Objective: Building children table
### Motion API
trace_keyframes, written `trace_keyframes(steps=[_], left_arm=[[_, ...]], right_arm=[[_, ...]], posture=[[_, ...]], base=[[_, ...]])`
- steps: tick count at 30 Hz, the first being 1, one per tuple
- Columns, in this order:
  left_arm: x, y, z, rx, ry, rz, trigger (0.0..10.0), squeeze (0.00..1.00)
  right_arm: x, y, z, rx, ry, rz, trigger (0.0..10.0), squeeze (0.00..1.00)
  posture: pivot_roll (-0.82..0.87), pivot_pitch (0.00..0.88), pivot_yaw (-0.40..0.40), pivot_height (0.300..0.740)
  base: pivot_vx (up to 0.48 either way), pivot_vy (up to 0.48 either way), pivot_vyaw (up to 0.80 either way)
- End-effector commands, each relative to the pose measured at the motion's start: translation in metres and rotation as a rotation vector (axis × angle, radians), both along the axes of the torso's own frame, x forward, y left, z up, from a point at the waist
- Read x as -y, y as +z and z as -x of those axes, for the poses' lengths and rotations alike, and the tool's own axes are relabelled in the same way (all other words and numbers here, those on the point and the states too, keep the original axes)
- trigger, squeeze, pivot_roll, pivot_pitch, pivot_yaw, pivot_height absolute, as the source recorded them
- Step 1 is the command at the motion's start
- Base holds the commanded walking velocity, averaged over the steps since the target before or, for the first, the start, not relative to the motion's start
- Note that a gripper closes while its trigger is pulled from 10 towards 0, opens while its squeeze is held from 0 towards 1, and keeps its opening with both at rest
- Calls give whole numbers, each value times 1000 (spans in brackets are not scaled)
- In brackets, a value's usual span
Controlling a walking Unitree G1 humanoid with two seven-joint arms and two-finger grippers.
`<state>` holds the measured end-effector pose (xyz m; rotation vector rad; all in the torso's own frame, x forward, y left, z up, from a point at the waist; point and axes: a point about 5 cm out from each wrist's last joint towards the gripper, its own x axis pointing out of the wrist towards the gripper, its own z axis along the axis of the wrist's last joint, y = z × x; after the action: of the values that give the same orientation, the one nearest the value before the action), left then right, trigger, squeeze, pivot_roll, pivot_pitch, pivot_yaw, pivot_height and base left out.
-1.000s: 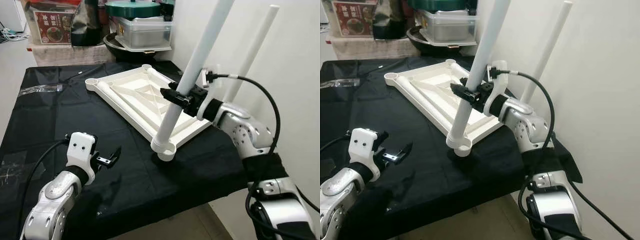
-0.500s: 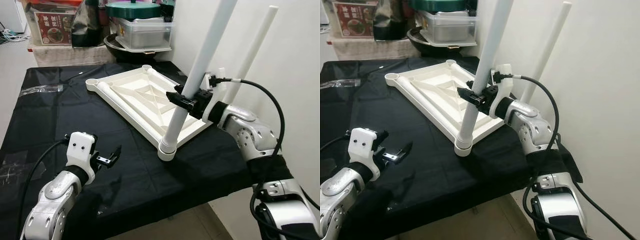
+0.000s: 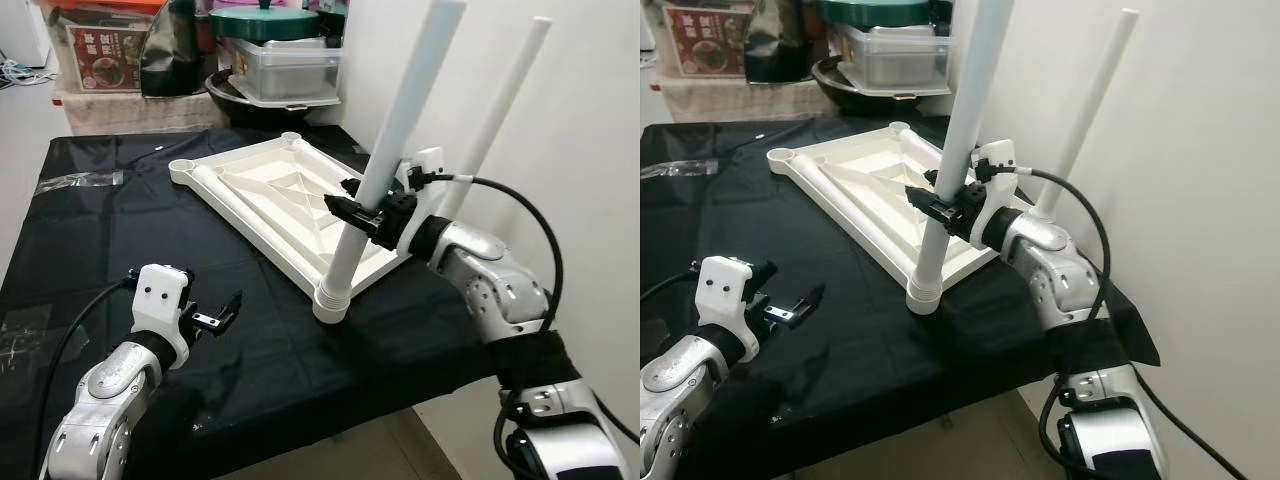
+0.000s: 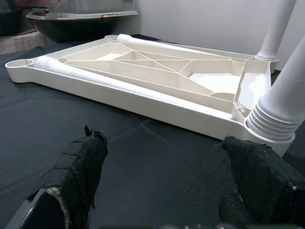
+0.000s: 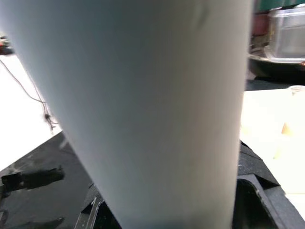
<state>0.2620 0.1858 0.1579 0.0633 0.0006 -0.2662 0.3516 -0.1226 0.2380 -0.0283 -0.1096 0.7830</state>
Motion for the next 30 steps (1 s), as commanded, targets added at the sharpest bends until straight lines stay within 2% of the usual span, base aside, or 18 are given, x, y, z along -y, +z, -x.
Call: trace_keyframes(steps=[1, 11, 15, 16, 17, 21, 30], left_arm=[[0, -4, 0, -14, 3, 10, 10000, 0], [0, -5, 0, -19, -1, 8, 10000, 0], [0, -6, -1, -26, -8, 8, 10000, 0], [0, -6, -1, -26, -8, 8, 10000, 0], [1, -6, -2, -28, -11, 10, 10000, 0], [1, -7, -2, -31, -12, 14, 10000, 0], [1, -8, -1, -36, -9, 19, 10000, 0]], right_arm=[[1, -24, 1, -57, -57, 40, 10000, 0], [-4, -36, 9, -96, -44, 28, 10000, 0], [-17, -49, 24, -192, 75, 16, 10000, 0], [-17, -49, 24, -192, 75, 16, 10000, 0], [-21, -47, 24, -208, 149, 15, 10000, 0], [-24, -45, 21, -241, 216, 6, 10000, 0], [-29, -47, 8, -315, 239, -27, 10000, 0]], posture=[[61, 0, -123, 740], [59, 0, -117, 740], [57, 0, -114, 740], [57, 0, -114, 740], [59, 0, -115, 740], [66, 0, -120, 740], [86, 0, -134, 740]], base=[[0, 0, 0], [0, 0, 0], [0, 0, 0], [0, 0, 0], [0, 0, 0], [0, 0, 0], [0, 0, 0]])
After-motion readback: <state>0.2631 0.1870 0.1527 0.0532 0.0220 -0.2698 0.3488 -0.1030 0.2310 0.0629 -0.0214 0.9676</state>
